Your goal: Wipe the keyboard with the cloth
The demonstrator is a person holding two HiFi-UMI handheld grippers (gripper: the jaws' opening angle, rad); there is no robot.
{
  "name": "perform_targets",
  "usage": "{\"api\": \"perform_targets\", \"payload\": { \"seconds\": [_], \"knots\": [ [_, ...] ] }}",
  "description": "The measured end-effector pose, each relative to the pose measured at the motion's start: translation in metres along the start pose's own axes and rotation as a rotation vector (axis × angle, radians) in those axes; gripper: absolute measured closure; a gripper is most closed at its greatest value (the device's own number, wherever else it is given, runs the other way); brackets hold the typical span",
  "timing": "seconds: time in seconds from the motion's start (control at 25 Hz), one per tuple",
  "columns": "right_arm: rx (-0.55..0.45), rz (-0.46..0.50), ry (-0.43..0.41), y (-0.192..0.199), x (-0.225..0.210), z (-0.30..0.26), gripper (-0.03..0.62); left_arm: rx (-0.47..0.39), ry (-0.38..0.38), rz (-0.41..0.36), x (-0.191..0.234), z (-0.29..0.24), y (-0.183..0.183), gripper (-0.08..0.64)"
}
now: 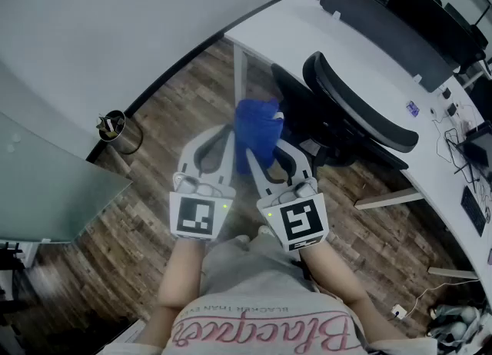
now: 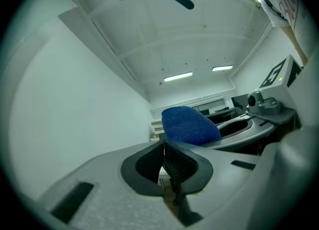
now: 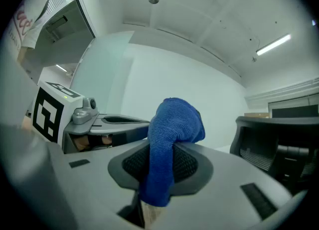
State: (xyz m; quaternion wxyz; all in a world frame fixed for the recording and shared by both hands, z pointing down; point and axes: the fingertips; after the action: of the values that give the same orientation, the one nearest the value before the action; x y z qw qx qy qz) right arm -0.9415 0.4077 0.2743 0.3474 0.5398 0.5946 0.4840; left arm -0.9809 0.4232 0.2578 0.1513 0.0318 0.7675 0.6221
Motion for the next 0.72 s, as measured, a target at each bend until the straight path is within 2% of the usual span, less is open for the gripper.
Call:
{"api": "perform_targets", "payload": {
  "seconds": [0.44,0.72],
  "knots": [
    [-0.007,0.024,0.022,-0.015,0.007,-0.006,0.505,-0.059,0.009,0.0,0.011,0.008,-0.011,0.554],
    [-0.028,0.014,0.076,-0.016,-0.002,0.008,0.505,-0.085,0.082,-0.002,-0.002,0.003,-0.017,0.554]
  ]
}}
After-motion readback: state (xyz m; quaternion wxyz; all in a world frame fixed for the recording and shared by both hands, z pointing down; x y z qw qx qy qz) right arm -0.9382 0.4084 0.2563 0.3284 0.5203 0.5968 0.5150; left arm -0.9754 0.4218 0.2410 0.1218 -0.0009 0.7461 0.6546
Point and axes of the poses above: the fingertips, and each gripper's own axes: z backward along the fingers, x to its left, y out of its underside, and after that the axes turned 13 degrees about x, right-handed
